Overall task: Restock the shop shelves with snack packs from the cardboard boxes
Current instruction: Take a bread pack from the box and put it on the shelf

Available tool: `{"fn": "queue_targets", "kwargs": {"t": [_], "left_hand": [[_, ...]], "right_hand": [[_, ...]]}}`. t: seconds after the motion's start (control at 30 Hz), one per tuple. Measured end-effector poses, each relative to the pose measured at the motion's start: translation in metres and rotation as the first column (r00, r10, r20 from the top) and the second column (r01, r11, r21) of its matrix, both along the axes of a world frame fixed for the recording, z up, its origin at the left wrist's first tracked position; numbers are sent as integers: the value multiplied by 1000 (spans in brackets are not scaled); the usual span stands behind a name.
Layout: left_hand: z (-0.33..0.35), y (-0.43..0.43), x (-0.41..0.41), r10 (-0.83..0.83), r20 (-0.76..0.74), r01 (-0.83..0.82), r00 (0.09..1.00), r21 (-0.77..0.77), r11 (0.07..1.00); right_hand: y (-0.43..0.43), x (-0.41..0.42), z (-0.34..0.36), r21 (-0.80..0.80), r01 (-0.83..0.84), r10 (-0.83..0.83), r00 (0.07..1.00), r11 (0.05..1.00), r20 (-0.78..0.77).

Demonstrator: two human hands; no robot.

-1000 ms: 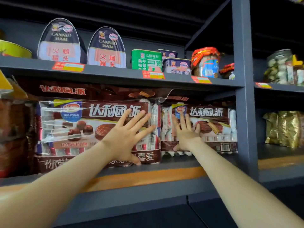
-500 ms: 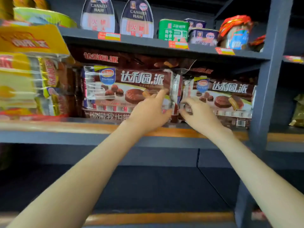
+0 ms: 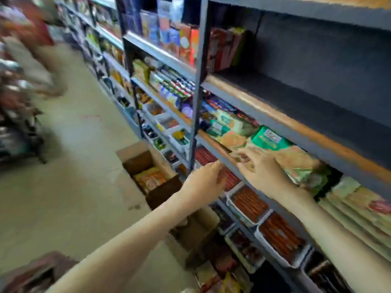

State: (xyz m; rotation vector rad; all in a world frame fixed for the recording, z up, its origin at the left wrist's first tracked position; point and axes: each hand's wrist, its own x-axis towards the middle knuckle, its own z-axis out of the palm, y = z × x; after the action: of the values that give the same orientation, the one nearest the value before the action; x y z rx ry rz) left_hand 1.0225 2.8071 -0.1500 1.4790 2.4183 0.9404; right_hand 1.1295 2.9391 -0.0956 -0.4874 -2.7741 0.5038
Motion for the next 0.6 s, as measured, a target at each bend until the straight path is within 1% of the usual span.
{"fn": "queue_targets", "kwargs": {"t": [0.07,0.13,0.23,0.33,0.43,0.5,0.6], "left_hand": [[-34,-58,-13,152,-8,-152,988,-130,980],[-62,-113,-21,292,0,-282,957,-258,924],[-91,-180,-28,454,44,-406,890,-377,832],[-114,-226,-28,562,83,-479,823,-432,764],[-135,-253,-35,638,92,-524,764,-487,698],[-146,-265,-45,674,104,-536,732,-522,663],[-158,-279,-69,714,123,-549,690,-554,626]], "right_hand": [[-32,-35,-35,-99,-124,132,988,987,79],[-68,-67,-65,-169,-228,249,962,959,114],[-120,-100,-99,-269,-343,396,902,900,173],[-165,-121,-125,-337,-429,512,832,838,214],[-198,-139,-145,-368,-496,598,760,787,254],[-212,-155,-156,-376,-524,632,725,764,275],[-224,-186,-172,-382,-532,648,696,755,310]]}}
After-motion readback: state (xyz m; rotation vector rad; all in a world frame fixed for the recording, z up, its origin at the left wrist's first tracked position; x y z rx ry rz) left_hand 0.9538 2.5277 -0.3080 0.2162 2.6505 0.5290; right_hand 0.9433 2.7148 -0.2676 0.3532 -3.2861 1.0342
